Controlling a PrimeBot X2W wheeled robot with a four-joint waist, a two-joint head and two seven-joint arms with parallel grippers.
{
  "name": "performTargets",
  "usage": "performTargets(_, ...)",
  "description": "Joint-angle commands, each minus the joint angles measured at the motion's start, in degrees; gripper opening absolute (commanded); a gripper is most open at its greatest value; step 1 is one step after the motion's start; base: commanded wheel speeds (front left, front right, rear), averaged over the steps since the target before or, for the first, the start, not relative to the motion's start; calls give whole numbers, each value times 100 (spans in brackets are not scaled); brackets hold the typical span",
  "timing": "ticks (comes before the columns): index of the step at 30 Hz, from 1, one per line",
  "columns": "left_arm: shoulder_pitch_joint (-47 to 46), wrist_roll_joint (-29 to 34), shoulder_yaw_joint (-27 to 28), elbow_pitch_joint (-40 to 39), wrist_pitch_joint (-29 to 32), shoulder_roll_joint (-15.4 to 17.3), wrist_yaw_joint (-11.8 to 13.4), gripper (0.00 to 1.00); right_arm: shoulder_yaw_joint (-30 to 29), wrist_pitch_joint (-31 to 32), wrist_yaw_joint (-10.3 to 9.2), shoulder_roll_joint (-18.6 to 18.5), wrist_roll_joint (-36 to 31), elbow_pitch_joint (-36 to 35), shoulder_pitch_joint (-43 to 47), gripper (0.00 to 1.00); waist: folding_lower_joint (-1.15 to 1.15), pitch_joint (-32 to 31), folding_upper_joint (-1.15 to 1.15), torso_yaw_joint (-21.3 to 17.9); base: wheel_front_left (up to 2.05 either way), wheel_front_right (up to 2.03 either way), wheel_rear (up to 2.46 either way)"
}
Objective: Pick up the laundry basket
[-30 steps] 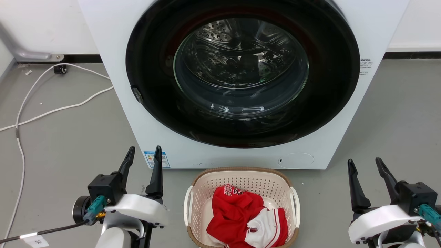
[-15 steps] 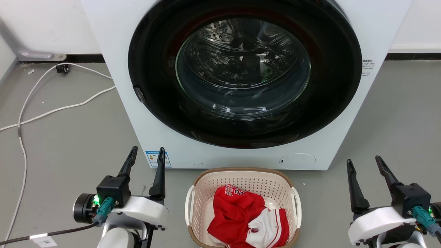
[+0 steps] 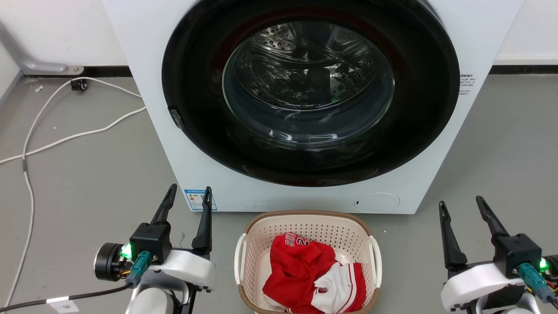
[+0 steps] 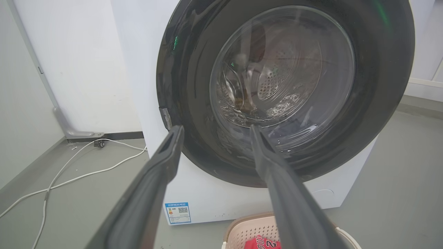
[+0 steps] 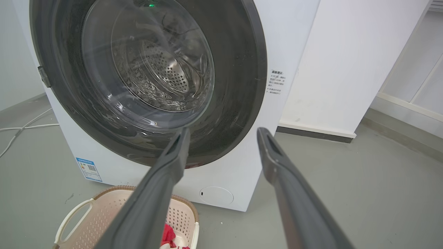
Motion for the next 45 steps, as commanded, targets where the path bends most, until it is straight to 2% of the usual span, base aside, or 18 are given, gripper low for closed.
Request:
performTargets(1,-75,3,9,3,-29,3,2,100,-6,-39,-4,11,-25,14,74,100,0,3,0,4,0,0,0)
performTargets(18,-197,-39,102,94,-29,-10,-47,100,-40,-48,-4,11,107,57,-120,100,0,162,0,-13,0,0,0)
performTargets(25,-758,-142,107,608,-22,10,-122,100,-110,98,-4,11,208,272,-563,100,0,523,0,-46,0,0,0)
performTargets(35,-2103,-427,49,1745,194,133,-260,100,-92,533,-4,12,240,1103,-1690,100,0,1431,0,-131,0,0,0)
performTargets(45,-3217,-843,-170,3159,712,303,-357,100,102,1223,-4,12,393,2460,-2821,100,0,2343,0,-198,0,0,0)
